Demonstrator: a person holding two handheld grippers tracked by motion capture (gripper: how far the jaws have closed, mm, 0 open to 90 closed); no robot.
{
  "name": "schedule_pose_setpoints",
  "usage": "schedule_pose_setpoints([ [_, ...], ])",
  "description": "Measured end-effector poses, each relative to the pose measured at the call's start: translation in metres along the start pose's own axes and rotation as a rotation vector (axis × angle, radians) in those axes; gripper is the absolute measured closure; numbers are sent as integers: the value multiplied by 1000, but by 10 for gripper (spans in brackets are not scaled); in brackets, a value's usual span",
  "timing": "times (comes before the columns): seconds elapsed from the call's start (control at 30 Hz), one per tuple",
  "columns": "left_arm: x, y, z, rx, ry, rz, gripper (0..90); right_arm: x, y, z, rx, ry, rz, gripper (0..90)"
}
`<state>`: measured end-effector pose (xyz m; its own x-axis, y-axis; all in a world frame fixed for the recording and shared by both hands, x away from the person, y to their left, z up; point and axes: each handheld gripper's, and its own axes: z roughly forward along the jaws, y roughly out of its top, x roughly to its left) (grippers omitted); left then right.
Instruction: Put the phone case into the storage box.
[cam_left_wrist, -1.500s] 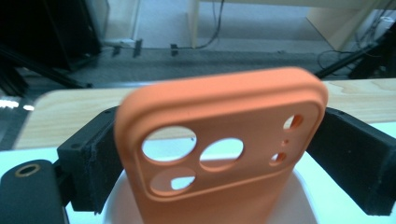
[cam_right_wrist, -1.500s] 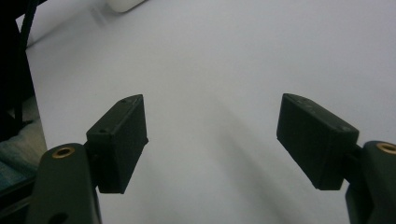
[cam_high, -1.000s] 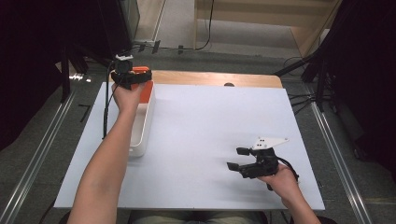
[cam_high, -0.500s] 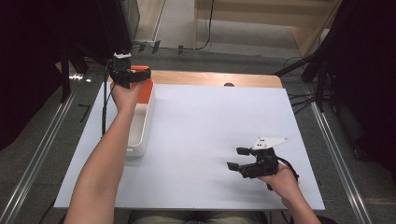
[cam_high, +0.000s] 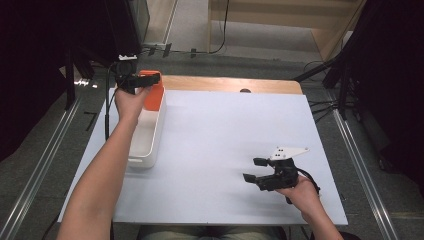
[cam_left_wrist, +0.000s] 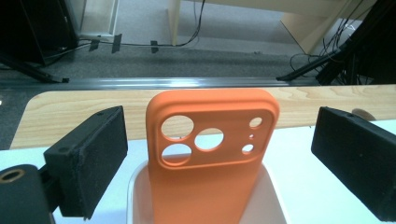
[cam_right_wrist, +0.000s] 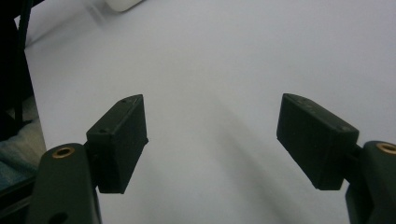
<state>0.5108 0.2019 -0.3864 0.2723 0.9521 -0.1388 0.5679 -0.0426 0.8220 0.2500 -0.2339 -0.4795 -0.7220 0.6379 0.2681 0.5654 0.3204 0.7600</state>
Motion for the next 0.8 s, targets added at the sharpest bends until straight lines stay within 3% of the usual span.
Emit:
schedule_pose_setpoints([
  [0.2, 0, 2, -8, 12, -39, 1, 36, 0, 0, 0, 2, 1, 3, 234],
  [0.3, 2, 2, -10, 45, -93, -24, 36, 0, 0, 0, 3, 0, 3, 234],
  [0.57, 1, 3, -17, 74, -133, -6, 40, 0, 0, 0, 2, -1, 3, 234],
  [0.63, -1, 3, -20, 85, -157, 16, 40, 0, 0, 0, 3, -1, 3, 234],
  [0.8, -3, 4, -26, 92, -218, 22, 40, 0, 0, 1, 3, -2, 2, 234],
])
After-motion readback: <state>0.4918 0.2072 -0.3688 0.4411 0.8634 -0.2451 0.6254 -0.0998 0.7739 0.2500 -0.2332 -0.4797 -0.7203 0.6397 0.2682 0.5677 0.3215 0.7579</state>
